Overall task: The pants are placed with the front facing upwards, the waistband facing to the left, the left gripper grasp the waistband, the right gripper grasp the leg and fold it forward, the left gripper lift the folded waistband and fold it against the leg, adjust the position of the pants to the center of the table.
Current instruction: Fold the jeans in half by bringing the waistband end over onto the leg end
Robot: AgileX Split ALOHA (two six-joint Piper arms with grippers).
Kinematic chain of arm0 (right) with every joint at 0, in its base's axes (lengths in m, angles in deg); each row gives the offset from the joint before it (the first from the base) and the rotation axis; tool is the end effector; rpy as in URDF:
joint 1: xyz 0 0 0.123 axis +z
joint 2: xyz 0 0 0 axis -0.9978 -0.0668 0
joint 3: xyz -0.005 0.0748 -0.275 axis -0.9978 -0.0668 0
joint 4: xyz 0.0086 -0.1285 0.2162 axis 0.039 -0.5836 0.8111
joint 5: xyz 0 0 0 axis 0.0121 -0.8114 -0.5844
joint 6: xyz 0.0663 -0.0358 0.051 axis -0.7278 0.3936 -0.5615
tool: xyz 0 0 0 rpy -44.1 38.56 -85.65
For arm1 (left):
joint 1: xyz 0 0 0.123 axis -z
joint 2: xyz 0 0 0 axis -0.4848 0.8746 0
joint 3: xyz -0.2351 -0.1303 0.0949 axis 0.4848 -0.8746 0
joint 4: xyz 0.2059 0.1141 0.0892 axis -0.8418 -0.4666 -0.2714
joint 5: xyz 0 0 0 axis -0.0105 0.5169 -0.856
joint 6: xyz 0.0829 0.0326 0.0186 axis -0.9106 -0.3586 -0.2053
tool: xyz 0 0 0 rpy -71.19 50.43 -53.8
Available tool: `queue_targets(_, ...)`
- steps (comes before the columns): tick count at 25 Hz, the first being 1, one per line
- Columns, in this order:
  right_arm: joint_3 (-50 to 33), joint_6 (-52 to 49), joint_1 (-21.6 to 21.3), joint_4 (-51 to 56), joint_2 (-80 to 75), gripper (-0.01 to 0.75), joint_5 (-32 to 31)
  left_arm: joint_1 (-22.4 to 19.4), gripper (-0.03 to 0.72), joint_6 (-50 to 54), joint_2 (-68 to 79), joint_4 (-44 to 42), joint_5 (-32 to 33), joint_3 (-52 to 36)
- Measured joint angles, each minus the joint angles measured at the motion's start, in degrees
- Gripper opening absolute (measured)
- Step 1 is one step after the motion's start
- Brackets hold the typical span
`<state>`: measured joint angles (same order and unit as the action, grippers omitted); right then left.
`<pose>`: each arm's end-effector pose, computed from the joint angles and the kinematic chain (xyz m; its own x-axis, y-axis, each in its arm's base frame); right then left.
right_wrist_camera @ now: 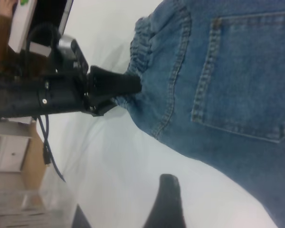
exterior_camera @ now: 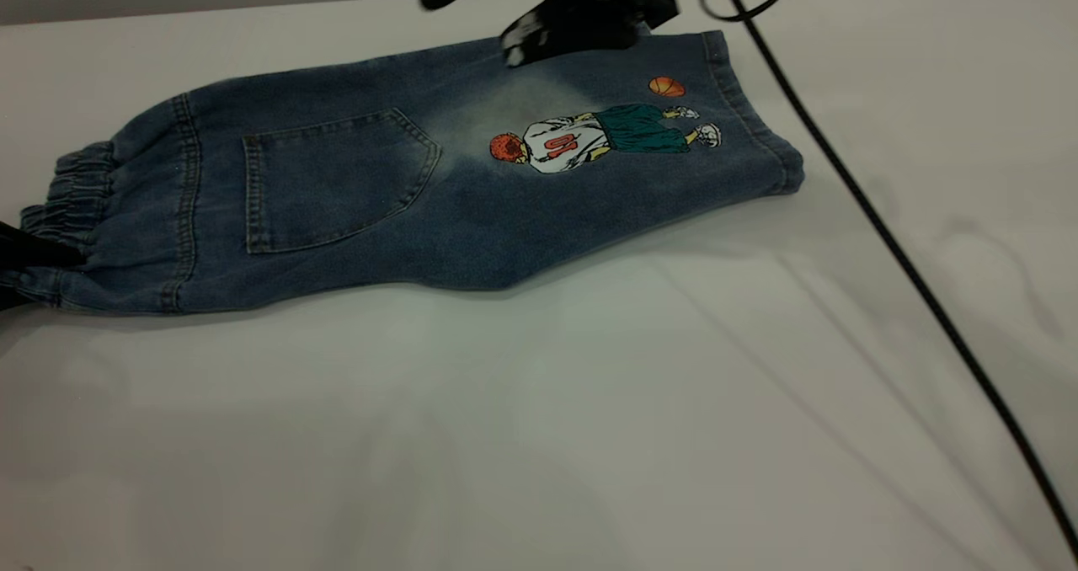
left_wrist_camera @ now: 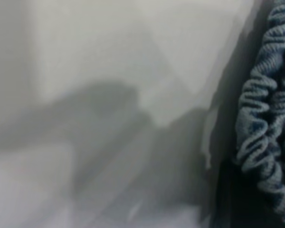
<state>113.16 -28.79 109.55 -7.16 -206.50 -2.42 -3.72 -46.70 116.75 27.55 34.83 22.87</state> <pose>0.3772 0.2345 0.1467 -0.8863 -0.1385 -0.4418 -0.4443 0.5234 0.7271 0.2799 0.1059 0.0145 -0.6716 -0.7398 0.0398 -0.5476 0.4595 -0.6993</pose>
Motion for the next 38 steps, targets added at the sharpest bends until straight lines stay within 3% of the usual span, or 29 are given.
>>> queue_targets(6, 0.00, 3.38, 6.14, 0.72, -0.07, 0.484, 10.95, 0.04, 0.152, 0.37, -4.03, -1.98, -3.20, -0.66)
queue_targets(11, 2.55, 3.48, 10.57, 0.78, -3.05, 0.478, 18.99, -0.02, 0.152, 4.72, -9.54, -5.74, 0.86, -2.89)
queue_targets(19, 13.03, 0.91, 16.84, 0.67, -13.05, 0.479, 16.40, -0.02, 0.152, 14.94, -20.76, -15.23, 5.94, -3.67)
queue_targets(24, 18.05, -1.74, 19.67, 0.60, -17.78, 0.479, 16.57, 0.45, 0.152, 17.34, -28.67, -15.86, 9.80, -3.67)
queue_targets(33, 20.62, -3.20, 25.44, 0.41, -19.53, 0.479, 13.70, 6.67, 0.152, 19.51, -39.92, -16.21, 13.00, -3.67)
queue_targets(38, 20.62, -4.89, 23.94, -5.01, -18.38, 0.479, 10.54, 7.89, 0.152, 19.82, -44.99, -17.27, 12.01, -3.67)
